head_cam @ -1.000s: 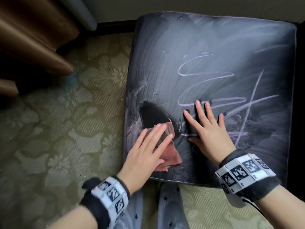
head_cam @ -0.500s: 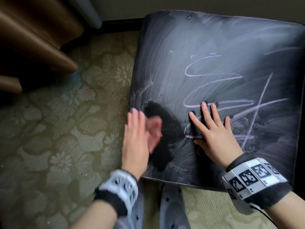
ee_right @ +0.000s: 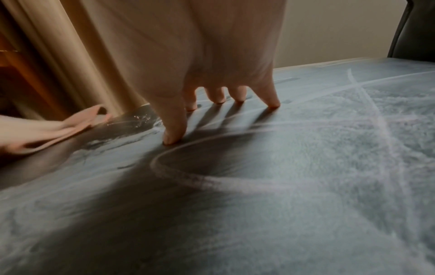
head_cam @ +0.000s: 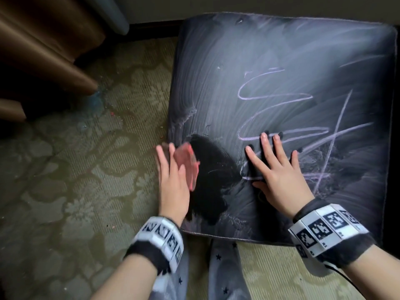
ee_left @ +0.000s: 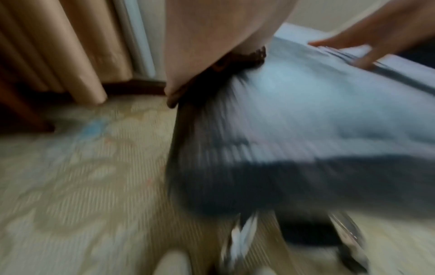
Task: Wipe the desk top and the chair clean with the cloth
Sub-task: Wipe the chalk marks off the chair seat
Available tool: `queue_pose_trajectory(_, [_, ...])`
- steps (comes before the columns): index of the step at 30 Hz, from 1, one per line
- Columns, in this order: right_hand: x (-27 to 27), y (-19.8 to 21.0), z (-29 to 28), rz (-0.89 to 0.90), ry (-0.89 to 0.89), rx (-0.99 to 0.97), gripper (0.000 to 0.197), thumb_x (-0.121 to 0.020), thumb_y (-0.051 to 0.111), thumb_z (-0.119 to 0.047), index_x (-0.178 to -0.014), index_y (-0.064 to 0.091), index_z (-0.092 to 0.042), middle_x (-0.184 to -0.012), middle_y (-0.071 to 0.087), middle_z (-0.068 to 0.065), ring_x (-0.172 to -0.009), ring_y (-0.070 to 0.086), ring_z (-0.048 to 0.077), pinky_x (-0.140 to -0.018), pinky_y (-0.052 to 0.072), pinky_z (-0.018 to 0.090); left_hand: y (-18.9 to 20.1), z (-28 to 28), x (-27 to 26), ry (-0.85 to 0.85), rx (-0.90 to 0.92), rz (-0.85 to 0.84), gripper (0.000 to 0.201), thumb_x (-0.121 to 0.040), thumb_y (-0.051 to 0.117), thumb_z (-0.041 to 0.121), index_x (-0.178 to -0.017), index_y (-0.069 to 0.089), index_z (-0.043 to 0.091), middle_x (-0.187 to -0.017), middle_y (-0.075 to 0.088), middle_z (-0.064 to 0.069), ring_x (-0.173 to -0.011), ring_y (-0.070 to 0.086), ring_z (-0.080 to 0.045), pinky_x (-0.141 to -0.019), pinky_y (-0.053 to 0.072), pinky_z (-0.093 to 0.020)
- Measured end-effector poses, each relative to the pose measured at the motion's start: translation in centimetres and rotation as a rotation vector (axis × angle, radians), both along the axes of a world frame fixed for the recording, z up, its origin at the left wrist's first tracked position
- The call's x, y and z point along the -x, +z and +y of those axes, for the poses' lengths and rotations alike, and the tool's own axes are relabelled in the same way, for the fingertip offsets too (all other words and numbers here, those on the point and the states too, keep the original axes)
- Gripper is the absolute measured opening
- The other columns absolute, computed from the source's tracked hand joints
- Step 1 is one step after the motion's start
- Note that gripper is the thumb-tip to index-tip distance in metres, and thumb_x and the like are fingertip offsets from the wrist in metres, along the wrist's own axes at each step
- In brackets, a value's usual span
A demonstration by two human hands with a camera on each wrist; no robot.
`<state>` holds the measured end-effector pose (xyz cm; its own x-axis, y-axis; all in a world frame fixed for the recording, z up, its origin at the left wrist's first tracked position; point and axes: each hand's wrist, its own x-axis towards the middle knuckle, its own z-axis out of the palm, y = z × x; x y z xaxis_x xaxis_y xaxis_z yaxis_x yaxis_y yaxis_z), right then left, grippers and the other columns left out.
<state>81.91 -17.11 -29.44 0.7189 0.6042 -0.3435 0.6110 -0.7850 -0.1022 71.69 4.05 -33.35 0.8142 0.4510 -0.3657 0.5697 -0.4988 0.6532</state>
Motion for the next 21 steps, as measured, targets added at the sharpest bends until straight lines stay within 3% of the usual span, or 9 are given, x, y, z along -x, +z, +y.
queue_pose_trajectory(2, [0.0,0.0,0.1,0.000,-0.002,-0.004,0.103,-0.053,0.088,-0.020,-0.140,0.032,-0.016,-0.148,0.029,0.024,-0.134,0.027,0.049,-0.084,0.035,0.074,0.1,-0.6,-1.4,-0.029,-0.114,-0.005,0.050,-0.102,0.025,0.023,-0.149,0.008,0.021,-0.157,-0.004,-0.015,-0.146,0.004,-0.033,-0.116,0.019,-0.051])
queue_pose_trajectory(4, [0.2,0.0,0.2,0.006,-0.011,-0.011,0.103,-0.052,0.088,-0.019,-0.139,0.032,-0.016,-0.147,0.030,0.024,-0.133,0.028,0.049,-0.084,0.035,0.074,0.8,-2.3,0.7,-0.134,-0.278,0.033,0.054,-0.100,0.021,0.032,-0.151,0.013,0.017,-0.156,0.001,-0.022,-0.144,0.006,-0.037,-0.113,0.023,-0.055])
queue_pose_trajectory(8, [0.1,-0.2,0.1,0.001,-0.002,-0.005,0.104,-0.051,0.088,-0.016,-0.139,0.032,-0.016,-0.147,0.030,0.024,-0.133,0.028,0.049,-0.084,0.034,0.074,1.6,-4.8,5.8,-0.341,-0.392,0.140,0.061,-0.098,0.009,0.054,-0.151,0.011,0.025,-0.157,0.000,-0.021,-0.145,0.002,-0.037,-0.114,0.017,-0.056])
queue_pose_trajectory(13, [0.0,-0.2,0.2,-0.009,-0.004,-0.005,0.104,-0.051,0.087,-0.017,-0.139,0.033,-0.016,-0.147,0.030,0.025,-0.133,0.028,0.049,-0.083,0.035,0.074,0.2,-1.6,-3.5,-0.287,-0.421,0.077,0.070,-0.091,0.023,0.060,-0.151,0.014,0.025,-0.157,0.001,-0.020,-0.145,0.002,-0.038,-0.111,0.017,-0.058])
queue_pose_trajectory(15, [0.1,-0.2,0.4,-0.013,-0.014,-0.013,0.102,-0.052,0.087,-0.018,-0.139,0.033,-0.016,-0.147,0.030,0.025,-0.133,0.028,0.049,-0.083,0.035,0.074,-0.1,-0.7,-6.0,-0.254,-0.425,0.088,0.072,-0.091,0.018,0.063,-0.151,0.012,0.025,-0.158,0.000,-0.019,-0.145,0.001,-0.038,-0.112,0.017,-0.058])
queue_pose_trajectory(17, [0.3,-0.1,0.6,-0.014,-0.029,-0.012,0.102,-0.051,0.088,-0.020,-0.138,0.034,-0.016,-0.146,0.032,0.024,-0.132,0.030,0.049,-0.082,0.036,0.073,0.4,-1.4,-4.8,-0.302,-0.481,0.105,0.070,-0.093,0.011,0.062,-0.151,0.014,0.023,-0.157,0.004,-0.022,-0.144,0.006,-0.039,-0.111,0.021,-0.058])
queue_pose_trajectory(19, [0.2,0.4,1.1,-0.034,-0.053,-0.016,0.103,-0.048,0.090,-0.029,-0.137,0.039,-0.017,-0.146,0.034,0.023,-0.132,0.032,0.048,-0.083,0.035,0.074,1.2,-2.9,-1.6,-0.412,-0.543,0.136,0.068,-0.094,0.011,0.061,-0.150,0.018,0.023,-0.156,0.009,-0.024,-0.143,0.011,-0.041,-0.110,0.026,-0.057])
queue_pose_trajectory(21, [-0.8,1.0,2.1,-0.061,-0.073,-0.026,0.102,-0.050,0.084,-0.049,-0.138,0.042,-0.020,-0.147,0.033,0.021,-0.133,0.031,0.046,-0.085,0.030,0.076,1.9,-3.6,1.2,-0.501,-0.560,0.152,0.069,-0.091,0.019,0.063,-0.149,0.021,0.025,-0.156,0.010,-0.023,-0.143,0.013,-0.039,-0.109,0.027,-0.057])
